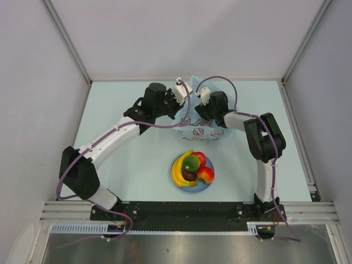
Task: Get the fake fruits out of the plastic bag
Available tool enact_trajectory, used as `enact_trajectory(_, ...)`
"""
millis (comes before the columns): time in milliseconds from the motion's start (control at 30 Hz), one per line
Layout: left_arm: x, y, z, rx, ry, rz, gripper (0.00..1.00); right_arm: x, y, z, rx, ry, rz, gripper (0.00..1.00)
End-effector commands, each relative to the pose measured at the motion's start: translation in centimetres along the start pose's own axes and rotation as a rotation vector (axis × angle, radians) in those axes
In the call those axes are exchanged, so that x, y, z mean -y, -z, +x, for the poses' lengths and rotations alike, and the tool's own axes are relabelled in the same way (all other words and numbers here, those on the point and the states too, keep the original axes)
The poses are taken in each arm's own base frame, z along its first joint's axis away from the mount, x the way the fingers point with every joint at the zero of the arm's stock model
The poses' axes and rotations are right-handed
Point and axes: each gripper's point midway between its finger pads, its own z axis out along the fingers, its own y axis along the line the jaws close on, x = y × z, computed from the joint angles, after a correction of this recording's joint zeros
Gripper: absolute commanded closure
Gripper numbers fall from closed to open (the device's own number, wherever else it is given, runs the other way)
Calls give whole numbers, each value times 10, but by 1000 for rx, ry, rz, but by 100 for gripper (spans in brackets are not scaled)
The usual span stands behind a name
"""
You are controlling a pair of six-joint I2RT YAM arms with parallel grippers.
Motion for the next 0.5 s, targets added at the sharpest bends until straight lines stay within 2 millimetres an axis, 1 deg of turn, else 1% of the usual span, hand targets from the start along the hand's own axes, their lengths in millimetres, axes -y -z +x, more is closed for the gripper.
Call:
enact_trajectory(0, -7, -1, -23, 52, -13, -17, 100, 9, 11, -17, -2, -3, 10, 0)
enact_trajectory(133, -7, -3, -24, 52, -6, -15, 100, 11, 10, -1, -52, -4, 13, 0)
enact_trajectory(167, -7, -5, -23, 49, -4, -16, 100, 11, 11, 1, -58, -4, 3, 5)
enact_trajectory(200, -8, -4, -23, 46, -3, -18, 100, 15, 11, 3, -58, -17, 1, 10)
enact_trajectory(233, -7, -5, -23, 46, -3, -16, 100, 14, 12, -1, -43, -25, -16, 14)
enact_trajectory(267, -8, -5, -23, 45, -3, -18, 100, 16, 12, -3, -31, -32, -22, 22)
enact_trajectory(333, -7, -7, -19, 34, -2, -18, 100, 19, 12, -8, -6, -39, -34, 32)
enact_trajectory(400, -7, -8, -17, 30, -2, -16, 100, 24, 13, -16, 23, -36, -22, 38)
enact_trajectory(433, -7, -8, -16, 26, 1, -17, 100, 20, 14, -23, 53, -29, -62, 47)
enact_trajectory(467, -7, -8, -16, 26, 1, -18, 100, 21, 19, -31, 76, -29, -72, 51)
